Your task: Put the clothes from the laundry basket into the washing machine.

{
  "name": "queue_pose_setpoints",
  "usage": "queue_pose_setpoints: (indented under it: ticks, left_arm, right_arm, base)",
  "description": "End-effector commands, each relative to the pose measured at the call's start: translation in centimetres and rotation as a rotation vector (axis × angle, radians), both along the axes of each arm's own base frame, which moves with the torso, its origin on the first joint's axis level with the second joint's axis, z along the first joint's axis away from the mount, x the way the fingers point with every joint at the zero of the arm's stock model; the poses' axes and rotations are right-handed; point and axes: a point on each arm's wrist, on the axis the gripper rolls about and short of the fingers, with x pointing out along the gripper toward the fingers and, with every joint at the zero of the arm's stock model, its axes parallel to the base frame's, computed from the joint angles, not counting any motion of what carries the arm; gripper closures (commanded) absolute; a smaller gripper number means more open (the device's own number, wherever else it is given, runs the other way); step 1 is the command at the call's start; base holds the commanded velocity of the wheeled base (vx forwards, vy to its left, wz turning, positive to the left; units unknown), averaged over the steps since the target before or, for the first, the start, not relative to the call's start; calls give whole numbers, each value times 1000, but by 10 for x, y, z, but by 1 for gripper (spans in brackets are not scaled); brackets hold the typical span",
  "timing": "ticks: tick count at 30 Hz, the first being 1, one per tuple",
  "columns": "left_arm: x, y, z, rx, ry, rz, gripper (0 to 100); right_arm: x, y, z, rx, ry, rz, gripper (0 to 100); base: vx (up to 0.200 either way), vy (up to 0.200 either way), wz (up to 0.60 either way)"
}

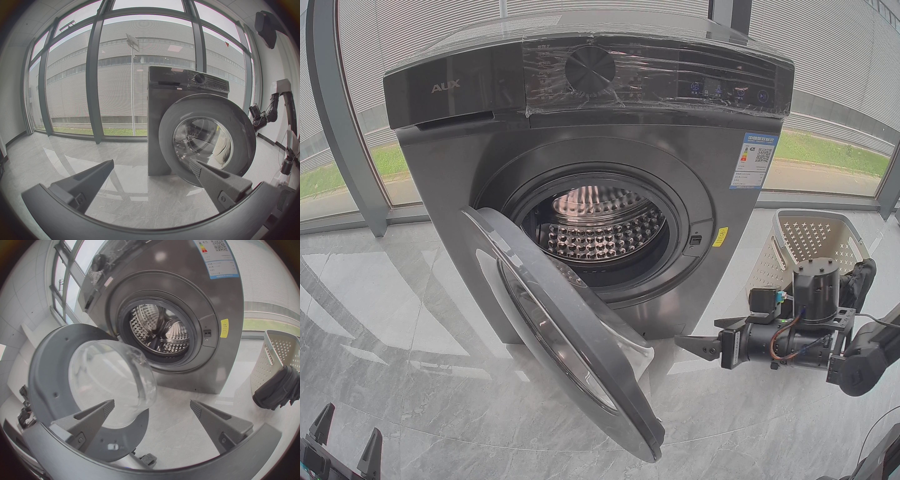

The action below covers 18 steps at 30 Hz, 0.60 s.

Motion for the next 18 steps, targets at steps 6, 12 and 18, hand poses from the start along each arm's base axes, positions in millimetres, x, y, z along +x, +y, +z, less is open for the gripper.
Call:
queue_pose_setpoints:
  ticks: [6,12,18]
  left_arm:
    - [0,0,-5,0,0,0,0]
    - [0,0,-5,0,0,0,0]
    - [0,0,-5,1,0,0,0]
  right_arm:
    - [45,22,-44,-65,68,-71,0]
    - [50,32,-54,-76,85,-55,0]
    - [39,42,-59,-89,104,-12,0]
  base:
    - [0,0,0]
    - [0,0,0]
    - [0,0,0]
